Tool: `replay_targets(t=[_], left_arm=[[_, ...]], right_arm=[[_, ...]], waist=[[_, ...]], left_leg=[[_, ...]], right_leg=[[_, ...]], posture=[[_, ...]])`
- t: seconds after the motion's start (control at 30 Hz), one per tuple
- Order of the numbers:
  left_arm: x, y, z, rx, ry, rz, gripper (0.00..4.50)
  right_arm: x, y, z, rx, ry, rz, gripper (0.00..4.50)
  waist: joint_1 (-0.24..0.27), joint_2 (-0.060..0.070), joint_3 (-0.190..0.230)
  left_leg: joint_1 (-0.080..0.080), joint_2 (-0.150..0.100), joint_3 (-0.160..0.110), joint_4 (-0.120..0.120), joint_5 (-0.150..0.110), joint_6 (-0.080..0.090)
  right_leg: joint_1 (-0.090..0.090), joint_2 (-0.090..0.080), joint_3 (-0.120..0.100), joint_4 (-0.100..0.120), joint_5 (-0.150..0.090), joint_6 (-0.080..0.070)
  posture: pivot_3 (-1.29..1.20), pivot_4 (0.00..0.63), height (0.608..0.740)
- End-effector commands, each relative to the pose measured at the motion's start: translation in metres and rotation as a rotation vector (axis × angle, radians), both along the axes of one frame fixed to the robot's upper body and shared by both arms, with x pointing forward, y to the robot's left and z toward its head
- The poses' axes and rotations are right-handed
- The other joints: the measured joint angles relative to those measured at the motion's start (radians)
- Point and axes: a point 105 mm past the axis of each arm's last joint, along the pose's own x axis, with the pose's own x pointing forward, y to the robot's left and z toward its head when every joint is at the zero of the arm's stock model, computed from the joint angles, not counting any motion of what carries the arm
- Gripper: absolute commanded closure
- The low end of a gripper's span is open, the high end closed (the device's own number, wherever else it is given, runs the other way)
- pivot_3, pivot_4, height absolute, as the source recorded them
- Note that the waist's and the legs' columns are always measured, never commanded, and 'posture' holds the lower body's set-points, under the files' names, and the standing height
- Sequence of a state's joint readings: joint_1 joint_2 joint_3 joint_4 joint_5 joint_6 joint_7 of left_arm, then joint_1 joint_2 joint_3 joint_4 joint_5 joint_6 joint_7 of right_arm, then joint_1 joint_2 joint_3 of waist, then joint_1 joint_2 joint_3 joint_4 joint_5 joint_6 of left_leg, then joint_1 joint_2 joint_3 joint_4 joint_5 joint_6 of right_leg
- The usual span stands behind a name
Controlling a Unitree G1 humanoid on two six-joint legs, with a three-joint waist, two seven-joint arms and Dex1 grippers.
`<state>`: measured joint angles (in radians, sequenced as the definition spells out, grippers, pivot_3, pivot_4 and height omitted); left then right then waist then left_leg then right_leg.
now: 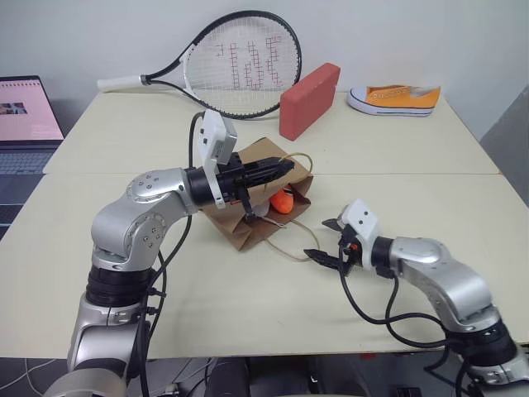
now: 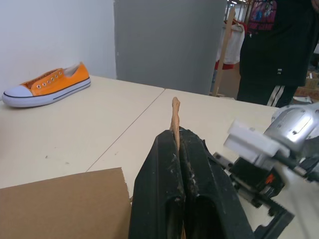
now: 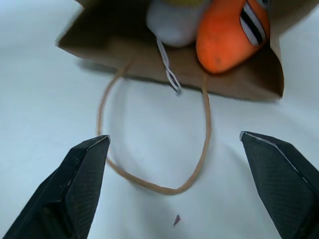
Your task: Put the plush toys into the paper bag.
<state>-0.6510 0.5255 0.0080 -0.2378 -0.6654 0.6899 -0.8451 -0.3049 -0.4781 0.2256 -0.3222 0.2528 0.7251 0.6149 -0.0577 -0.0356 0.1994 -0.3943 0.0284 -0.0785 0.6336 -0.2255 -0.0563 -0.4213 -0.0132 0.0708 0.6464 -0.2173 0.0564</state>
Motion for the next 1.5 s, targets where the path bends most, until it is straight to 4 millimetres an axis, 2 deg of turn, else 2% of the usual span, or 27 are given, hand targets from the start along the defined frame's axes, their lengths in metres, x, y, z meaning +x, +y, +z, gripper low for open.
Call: replay_targets(t=[0.03,0.17,0.47,0.5,0.67,0.77,0.83,0.93,1.03,1.17,1.33,1.5], left_arm=[[-0.006,0.000,0.011,-0.009,-0.055,-0.012,4.50],[-0.007,0.002,0.011,-0.010,-0.059,0.000,4.50],[-0.005,0.009,0.014,-0.007,-0.069,0.028,4.50],[-0.005,0.009,0.016,-0.008,-0.075,0.029,4.50],[-0.002,0.012,0.028,-0.017,-0.106,0.037,4.50],[0.002,0.015,0.041,-0.038,-0.133,0.052,4.50],[0.004,0.016,0.046,-0.048,-0.141,0.056,4.50],[0.011,0.016,0.057,-0.079,-0.159,0.072,4.50],[0.018,0.016,0.062,-0.086,-0.169,0.086,4.50],[0.033,0.013,0.065,-0.090,-0.183,0.117,4.50],[0.047,0.002,0.064,-0.106,-0.170,0.138,4.50],[0.059,-0.011,0.062,-0.117,-0.148,0.140,4.50]], right_arm=[[0.016,0.007,-0.004,0.003,-0.062,-0.051,0.13],[0.020,0.009,-0.009,0.000,-0.074,-0.057,1.00],[0.018,0.008,0.003,0.030,-0.084,-0.013,4.34],[0.019,0.007,0.008,0.049,-0.085,-0.017,4.46],[0.014,0.004,0.037,0.195,-0.029,-0.007,4.46],[0.010,-0.007,0.064,0.268,-0.011,-0.013,4.46],[0.009,-0.012,0.074,0.284,-0.010,-0.021,4.46],[0.008,-0.033,0.101,0.265,-0.065,-0.046,4.46],[0.008,-0.050,0.119,0.253,-0.092,-0.073,4.46],[0.009,-0.077,0.154,0.234,-0.152,-0.123,4.46],[0.002,-0.082,0.170,0.188,-0.168,-0.095,4.46],[0.005,-0.085,0.172,0.189,-0.147,-0.112,4.46]], waist=[[0.001,0.000,0.000],[0.001,0.000,0.000],[0.001,0.000,0.000],[0.001,0.000,0.000],[0.003,0.000,0.000],[0.003,0.000,0.000],[0.004,0.000,0.000],[0.005,0.000,0.000],[0.008,0.000,0.000],[0.010,0.001,0.001],[0.014,0.001,0.001],[0.014,0.001,0.001]], left_leg=[[-0.001,0.000,0.000,0.000,0.000,0.000],[-0.001,0.000,0.000,0.000,0.000,0.000],[-0.001,0.000,-0.001,0.000,0.000,0.000],[-0.001,0.000,-0.001,0.000,0.000,0.000],[-0.001,0.000,-0.001,0.000,0.000,0.000],[-0.001,0.000,-0.001,0.000,0.000,0.000],[-0.001,0.000,-0.001,0.000,0.000,0.000],[-0.001,0.000,-0.001,0.000,0.000,0.000],[-0.002,0.000,-0.001,0.000,0.000,0.000],[-0.002,-0.001,-0.001,0.000,0.000,0.000],[-0.002,-0.001,-0.001,0.000,0.000,0.000],[-0.002,-0.001,-0.001,0.000,0.000,0.000]], right_leg=[[0.000,0.000,0.000,0.000,0.000,0.000],[-0.001,0.000,0.000,0.000,0.000,0.000],[0.000,0.000,0.000,0.000,0.000,0.000],[0.000,0.000,0.000,0.000,0.000,0.000],[0.000,0.000,0.000,0.000,0.000,0.000],[0.000,0.000,0.000,0.000,0.000,0.000],[0.000,0.000,0.000,0.000,0.000,0.000],[0.000,0.000,-0.001,0.000,0.000,0.000],[0.000,0.000,-0.001,0.000,0.000,0.000],[-0.001,0.000,0.000,-0.001,0.000,0.000],[-0.001,0.000,-0.001,-0.001,0.000,0.000],[-0.001,0.000,0.000,-0.001,0.000,0.001]], posture=[[0.00,0.150,0.740],[0.00,0.150,0.740],[0.00,0.150,0.740],[0.00,0.150,0.740],[0.00,0.150,0.740],[0.00,0.150,0.740],[0.00,0.150,0.740],[0.00,0.150,0.740],[0.00,0.150,0.740],[0.00,0.150,0.740],[0.00,0.150,0.740],[0.00,0.150,0.740]])
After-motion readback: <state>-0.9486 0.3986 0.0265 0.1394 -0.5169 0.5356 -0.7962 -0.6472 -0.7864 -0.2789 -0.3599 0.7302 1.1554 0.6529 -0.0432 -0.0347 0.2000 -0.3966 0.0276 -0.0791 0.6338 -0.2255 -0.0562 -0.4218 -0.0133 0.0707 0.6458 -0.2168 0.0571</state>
